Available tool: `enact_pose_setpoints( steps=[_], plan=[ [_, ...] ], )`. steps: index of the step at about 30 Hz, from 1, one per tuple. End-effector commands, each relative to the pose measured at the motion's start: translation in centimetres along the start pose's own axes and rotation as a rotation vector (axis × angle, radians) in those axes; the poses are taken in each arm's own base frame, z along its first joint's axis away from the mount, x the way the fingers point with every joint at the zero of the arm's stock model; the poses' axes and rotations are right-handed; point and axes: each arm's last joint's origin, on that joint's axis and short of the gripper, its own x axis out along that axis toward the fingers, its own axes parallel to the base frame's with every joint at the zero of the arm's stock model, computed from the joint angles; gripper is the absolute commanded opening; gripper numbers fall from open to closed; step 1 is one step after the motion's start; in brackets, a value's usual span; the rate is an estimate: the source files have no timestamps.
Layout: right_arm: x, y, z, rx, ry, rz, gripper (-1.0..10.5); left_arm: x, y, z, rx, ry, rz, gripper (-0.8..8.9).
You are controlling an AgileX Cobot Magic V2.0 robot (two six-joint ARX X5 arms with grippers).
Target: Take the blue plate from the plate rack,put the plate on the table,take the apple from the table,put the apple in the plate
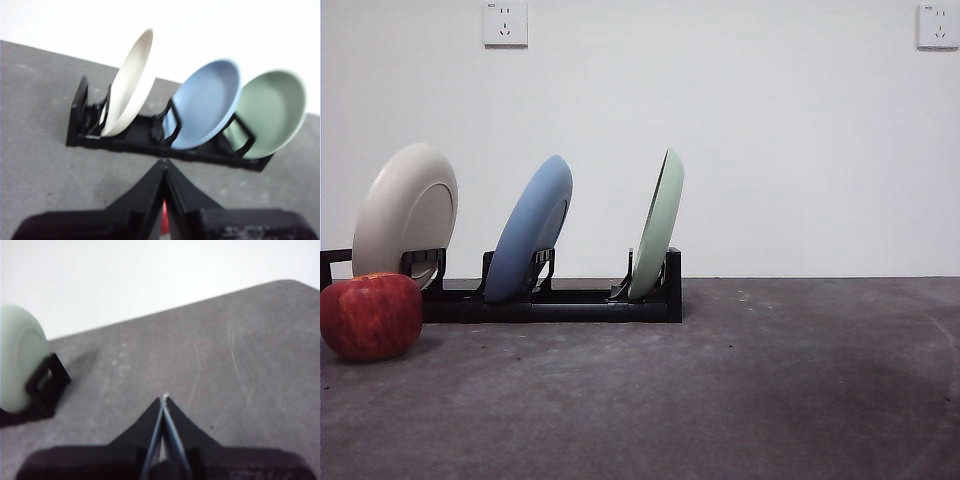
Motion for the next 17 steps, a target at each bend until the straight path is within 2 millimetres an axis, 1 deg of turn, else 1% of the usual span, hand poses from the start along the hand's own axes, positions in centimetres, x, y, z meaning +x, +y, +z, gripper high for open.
enact_pose_setpoints(
  steps=[1,5,8,10,13,15,17],
  plan=[
    [-0.8,0.5,2.2,0.048,-0.008,0.006,-0.1,-0.9,-0.9,2.2,-0.044,0.012,-0.009,-0.06],
    [-2.2,1.2,5.0,0.087,0.084,-0.013,-0.1,-2.4,-2.2,5.2,-0.053,0.054,0.006,-0.05],
    [-3.1,1.6,6.9,0.090,0.173,-0.036,-0.1,-3.0,-2.9,7.1,-0.054,0.056,0.006,-0.04],
    [-3.6,1.9,8.2,0.092,0.217,-0.046,0.0,-3.2,-3.3,8.0,-0.059,0.075,0.011,-0.04],
    [-4.0,2.4,10.2,0.093,0.249,-0.034,0.0,-3.3,-3.8,9.2,-0.064,0.119,-0.015,-0.05],
    [-4.2,2.8,11.6,0.095,0.241,-0.012,0.0,-3.1,-4.0,10.0,-0.069,0.163,-0.016,-0.05],
    [-4.4,3.1,12.6,0.100,0.271,0.021,0.0,-2.6,-4.2,10.9,-0.052,0.224,-0.003,-0.05]
  ],
)
